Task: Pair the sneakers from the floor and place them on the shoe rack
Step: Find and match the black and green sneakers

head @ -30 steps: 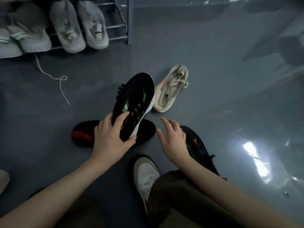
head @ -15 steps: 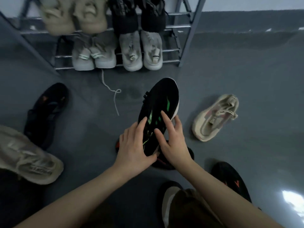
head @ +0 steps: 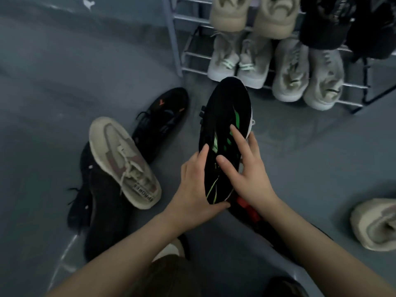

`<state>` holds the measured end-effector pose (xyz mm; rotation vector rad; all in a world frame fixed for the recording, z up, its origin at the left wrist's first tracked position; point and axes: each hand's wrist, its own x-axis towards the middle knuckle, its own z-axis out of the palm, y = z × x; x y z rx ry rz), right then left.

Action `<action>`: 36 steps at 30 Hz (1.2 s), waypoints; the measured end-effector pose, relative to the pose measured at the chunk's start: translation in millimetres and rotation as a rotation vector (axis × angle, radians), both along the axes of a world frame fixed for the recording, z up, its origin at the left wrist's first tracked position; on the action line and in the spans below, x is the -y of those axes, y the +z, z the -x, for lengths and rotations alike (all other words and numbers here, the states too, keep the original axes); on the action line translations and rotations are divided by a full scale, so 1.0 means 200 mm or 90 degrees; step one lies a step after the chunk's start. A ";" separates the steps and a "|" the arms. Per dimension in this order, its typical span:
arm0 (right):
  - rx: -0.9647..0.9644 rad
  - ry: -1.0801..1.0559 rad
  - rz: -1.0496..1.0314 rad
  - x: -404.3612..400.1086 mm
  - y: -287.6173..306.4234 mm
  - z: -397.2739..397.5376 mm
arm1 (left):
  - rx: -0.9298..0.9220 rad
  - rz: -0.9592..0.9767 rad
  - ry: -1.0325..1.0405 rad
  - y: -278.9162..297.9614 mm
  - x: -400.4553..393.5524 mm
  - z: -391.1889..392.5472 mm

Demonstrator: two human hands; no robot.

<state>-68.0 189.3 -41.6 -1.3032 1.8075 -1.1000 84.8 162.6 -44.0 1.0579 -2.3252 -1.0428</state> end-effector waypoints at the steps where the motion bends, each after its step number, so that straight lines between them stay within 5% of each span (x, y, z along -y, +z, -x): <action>1: -0.009 0.021 -0.013 0.03 0.00 -0.05 | -0.010 0.007 -0.001 0.00 0.02 -0.06; 7: -0.031 0.114 -0.103 0.22 -0.12 -0.32 | -0.013 -0.111 -0.012 -0.06 0.09 -0.41; 12: -0.087 0.155 -0.200 0.25 -0.35 -0.49 | 0.239 0.013 0.006 -0.14 0.12 -0.60; 17: -0.394 0.156 -0.113 0.20 -0.33 -0.59 | 0.234 0.161 0.317 -0.16 0.11 -0.76; 20: -0.424 0.238 -0.041 0.22 -0.25 -0.71 | 0.321 0.032 0.453 -0.19 0.16 -0.87; 23: -0.465 0.301 -0.096 0.28 -0.24 -0.83 | 0.387 -0.033 0.457 -0.24 0.14 -0.95; 27: -0.512 0.331 -0.130 0.34 -0.28 -0.92 | 0.303 -0.033 0.433 -0.26 0.15 -1.00; 31: -0.405 0.287 -0.109 0.35 -0.25 -0.89 | 0.121 -0.075 0.462 -0.25 0.14 -1.00; 36: -0.342 0.142 -0.030 0.29 -0.11 -0.79 | 0.073 0.121 0.397 -0.16 0.16 -0.91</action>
